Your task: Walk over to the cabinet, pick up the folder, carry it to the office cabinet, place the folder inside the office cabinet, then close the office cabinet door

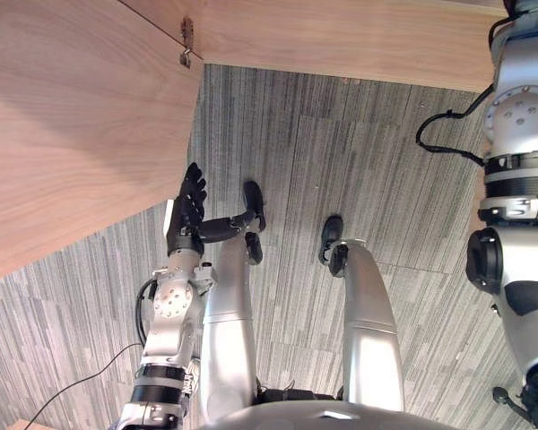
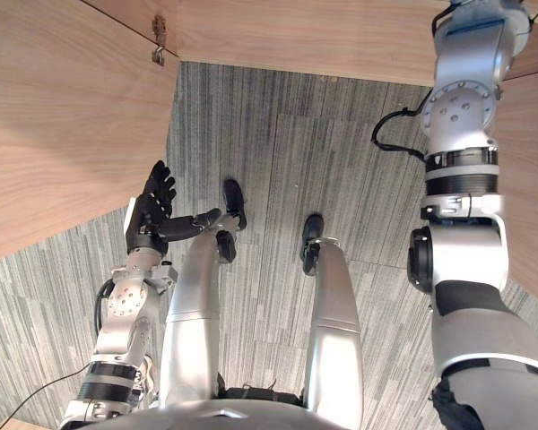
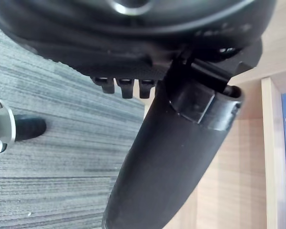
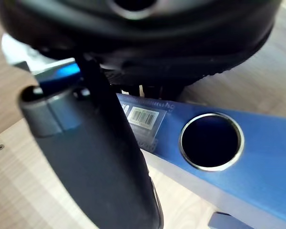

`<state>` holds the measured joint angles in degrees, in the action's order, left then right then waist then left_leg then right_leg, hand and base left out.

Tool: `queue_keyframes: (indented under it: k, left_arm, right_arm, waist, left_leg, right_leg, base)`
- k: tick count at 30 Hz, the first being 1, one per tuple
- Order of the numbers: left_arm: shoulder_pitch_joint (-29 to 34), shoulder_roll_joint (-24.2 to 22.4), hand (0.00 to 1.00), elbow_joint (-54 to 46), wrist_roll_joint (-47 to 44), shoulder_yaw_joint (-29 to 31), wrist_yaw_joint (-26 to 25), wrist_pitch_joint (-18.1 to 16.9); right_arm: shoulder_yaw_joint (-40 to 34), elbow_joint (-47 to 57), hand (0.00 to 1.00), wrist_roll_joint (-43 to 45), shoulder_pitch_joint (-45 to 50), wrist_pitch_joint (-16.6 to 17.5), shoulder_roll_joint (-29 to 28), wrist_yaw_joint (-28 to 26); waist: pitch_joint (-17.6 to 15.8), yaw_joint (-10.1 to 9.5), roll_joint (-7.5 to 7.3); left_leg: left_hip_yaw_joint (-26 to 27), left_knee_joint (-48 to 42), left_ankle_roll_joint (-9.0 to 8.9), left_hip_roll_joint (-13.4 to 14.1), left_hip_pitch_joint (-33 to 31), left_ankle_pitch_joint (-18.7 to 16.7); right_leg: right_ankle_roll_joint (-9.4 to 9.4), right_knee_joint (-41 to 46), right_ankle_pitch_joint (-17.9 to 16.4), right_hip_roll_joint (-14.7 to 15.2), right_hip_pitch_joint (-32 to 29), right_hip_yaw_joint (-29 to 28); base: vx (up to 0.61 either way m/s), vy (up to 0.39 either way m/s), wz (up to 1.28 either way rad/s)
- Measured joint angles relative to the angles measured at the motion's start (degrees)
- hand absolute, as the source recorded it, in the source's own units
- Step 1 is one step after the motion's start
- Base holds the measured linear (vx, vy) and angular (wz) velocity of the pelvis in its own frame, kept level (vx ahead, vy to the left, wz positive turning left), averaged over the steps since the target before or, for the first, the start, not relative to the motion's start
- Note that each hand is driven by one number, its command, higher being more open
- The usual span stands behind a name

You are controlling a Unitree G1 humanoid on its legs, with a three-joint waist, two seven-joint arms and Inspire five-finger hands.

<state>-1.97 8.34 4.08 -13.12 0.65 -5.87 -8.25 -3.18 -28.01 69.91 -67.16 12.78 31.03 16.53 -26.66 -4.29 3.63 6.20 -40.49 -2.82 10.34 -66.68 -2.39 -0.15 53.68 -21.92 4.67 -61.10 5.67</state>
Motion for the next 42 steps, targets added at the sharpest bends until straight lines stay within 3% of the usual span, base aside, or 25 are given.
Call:
queue_keyframes:
  k: [8, 22, 25, 27, 29, 30, 31, 32, 34, 42]
  left_arm:
    - [-1.54, 0.01, 1.0, 0.0, 0.29, 0.18, -0.15, 0.27]
    - [-3.07, 0.16, 1.0, 0.1, 2.51, 0.8, -0.5, 1.33]
    - [-5.69, -1.79, 1.0, 6.85, 6.25, 0.58, -2.28, 0.16]
    - [-7.73, -2.85, 1.0, 11.97, 8.16, 0.27, -2.96, 1.36]
    - [-8.3, -3.35, 1.0, 15.22, 9.31, -0.02, -3.04, 2.38]
    - [-8.25, -3.87, 1.0, 16.04, 9.34, 0.03, -3.36, 2.51]
    - [-8.43, -4.01, 1.0, 16.65, 9.37, 0.31, -3.87, 2.51]
    - [-8.64, -4.3, 1.0, 16.87, 9.38, 0.61, -4.21, 2.23]
    - [-9.28, -4.2, 1.0, 18.73, 9.41, 0.42, -4.85, 2.12]
    - [-10.79, -4.03, 1.0, 22.62, 11.6, -1.15, -5.02, 1.99]
  right_arm:
    - [0.62, 5.5, 1.0, -1.44, 4.2, -0.01, -1.92, -0.53]
    - [11.04, 14.01, 1.0, -9.43, 12.05, -2.57, -3.97, -5.41]
    - [13.68, 14.38, 1.0, -13.8, 11.84, -3.24, -3.77, -7.22]
    - [14.63, 14.35, 1.0, -13.83, 11.79, -3.28, -3.58, -7.5]
    - [16.2, 14.1, 1.0, -13.84, 11.95, -3.78, -3.41, -7.64]
    - [17.17, 14.09, 1.0, -14.07, 11.81, -3.96, -3.22, -8.05]
    - [18.67, 14.06, 1.0, -14.91, 11.53, -3.89, -1.9, -8.79]
    - [19.21, 13.79, 1.0, -16.0, 11.05, -3.96, -1.64, -9.27]
    - [20.23, 13.69, 1.0, -17.34, 11.65, -4.05, -0.94, -9.81]
    - [19.99, 15.6, 1.0, -29.08, 16.82, -4.03, 7.12, -9.7]
  waist:
    - [0.0, 0.19, 0.0]
    - [0.03, 1.32, -0.08]
    - [0.05, 1.46, -0.11]
    - [-0.01, 1.65, -0.22]
    - [0.08, 2.03, -0.78]
    - [0.45, 1.78, -1.51]
    - [0.65, 1.9, -2.98]
    - [0.49, 1.22, -2.99]
    - [0.5, 2.05, -2.99]
    - [0.56, 2.25, -3.12]
  left_leg:
    - [0.86, 1.37, -0.26, 0.58, 1.21, 0.18]
    - [1.54, 3.47, -0.4, 2.14, 4.51, 0.26]
    - [1.53, 3.91, -0.4, 2.6, 4.6, 0.26]
    - [1.53, 4.22, -0.41, 3.26, 4.93, 0.27]
    - [1.44, 4.75, -0.53, 4.16, 5.87, 0.34]
    - [1.82, 4.33, -0.86, 5.01, 5.87, 0.43]
    - [3.49, 3.2, -2.25, 4.82, 5.75, -0.03]
    - [3.08, 2.49, -3.45, 5.83, 5.33, -0.9]
    - [1.92, 2.61, -3.93, 7.56, 4.66, -1.15]
    - [1.94, 2.21, -3.84, 7.08, 5.82, -1.84]
  right_leg:
    - [-0.22, -1.14, 0.37, -0.47, 0.64, -0.26]
    - [-0.21, -2.94, 0.39, -1.66, 4.05, 1.07]
    - [-0.1, -3.18, 0.45, -2.11, 4.08, 1.48]
    - [1.1, -2.53, 1.12, -2.28, 4.06, 2.29]
    - [5.36, 2.23, 4.1, -2.02, 1.94, 3.07]
    - [2.95, 5.92, 2.36, -1.41, -2.36, 1.16]
    - [-0.65, -4.66, 5.37, 1.04, -1.55, -1.44]
    - [-1.7, -3.85, 6.04, 0.05, -1.97, -0.12]
    - [-2.12, -4.27, 6.33, -1.2, -1.86, 1.76]
    - [-1.52, -4.95, 5.99, -0.65, 0.31, 2.0]
  base:
    - [0.03, 0.033, -0.03]
    - [0.06, 0.024, 0.0]
    - [0.06, 0.015, -0.01]
    - [0.08, 0.015, -0.01]
    - [0.07, 0.024, -0.07]
    - [0.01, 0.065, -0.05]
    - [-0.03, 0.094, -0.24]
    - [-0.06, 0.057, -0.31]
    - [-0.03, -0.018, -0.24]
    - [0.0, 0.047, 0.04]
